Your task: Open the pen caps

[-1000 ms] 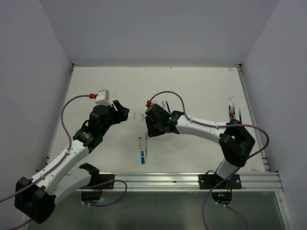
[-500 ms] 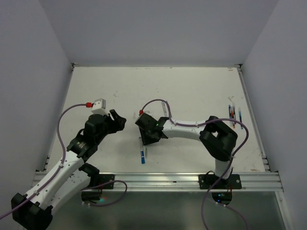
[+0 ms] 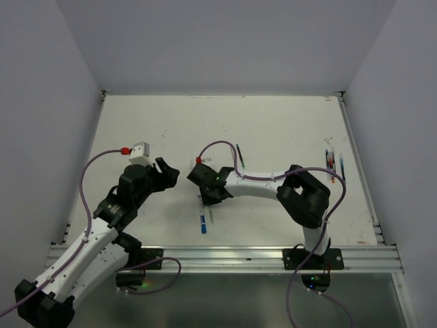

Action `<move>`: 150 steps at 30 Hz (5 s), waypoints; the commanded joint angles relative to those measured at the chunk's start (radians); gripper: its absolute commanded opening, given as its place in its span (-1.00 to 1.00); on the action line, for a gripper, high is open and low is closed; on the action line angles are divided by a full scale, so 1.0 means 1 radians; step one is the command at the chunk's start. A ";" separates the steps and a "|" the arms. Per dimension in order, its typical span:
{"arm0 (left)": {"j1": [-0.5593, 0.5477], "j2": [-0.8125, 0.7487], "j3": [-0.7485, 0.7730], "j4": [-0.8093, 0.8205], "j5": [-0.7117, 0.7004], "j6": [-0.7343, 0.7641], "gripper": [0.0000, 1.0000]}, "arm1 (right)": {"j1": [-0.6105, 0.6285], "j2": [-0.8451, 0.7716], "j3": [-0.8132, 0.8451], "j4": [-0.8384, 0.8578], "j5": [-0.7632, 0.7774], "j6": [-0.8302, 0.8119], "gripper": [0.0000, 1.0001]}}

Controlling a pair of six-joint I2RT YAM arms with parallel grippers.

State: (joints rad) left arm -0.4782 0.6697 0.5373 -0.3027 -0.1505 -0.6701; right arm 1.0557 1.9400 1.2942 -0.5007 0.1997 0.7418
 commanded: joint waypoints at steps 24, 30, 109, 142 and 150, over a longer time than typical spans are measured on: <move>0.001 0.070 -0.140 0.463 0.606 -0.011 0.06 | -0.155 -0.579 -0.239 0.232 -0.078 -0.059 -1.00; -0.074 0.106 -0.172 0.618 0.629 -0.045 0.11 | -0.168 -0.714 -0.372 0.442 -0.178 -0.035 -1.00; -0.247 0.097 -0.260 1.096 0.813 -0.321 -1.00 | -0.284 -0.707 -0.630 1.231 -0.744 0.001 -1.00; -0.255 -0.073 -0.188 0.308 0.310 0.092 -1.00 | -0.494 -0.584 -0.236 0.331 -0.197 0.097 -1.00; -0.228 0.283 0.030 0.082 -0.029 0.018 -1.00 | -0.565 -0.310 0.072 -0.065 -0.328 -0.137 -1.00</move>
State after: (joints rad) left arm -0.7265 0.8516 0.4770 -0.1276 -0.0418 -0.6361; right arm 0.5194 1.5478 1.2560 -0.3363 -0.0525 0.7376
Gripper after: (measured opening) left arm 0.066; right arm 0.106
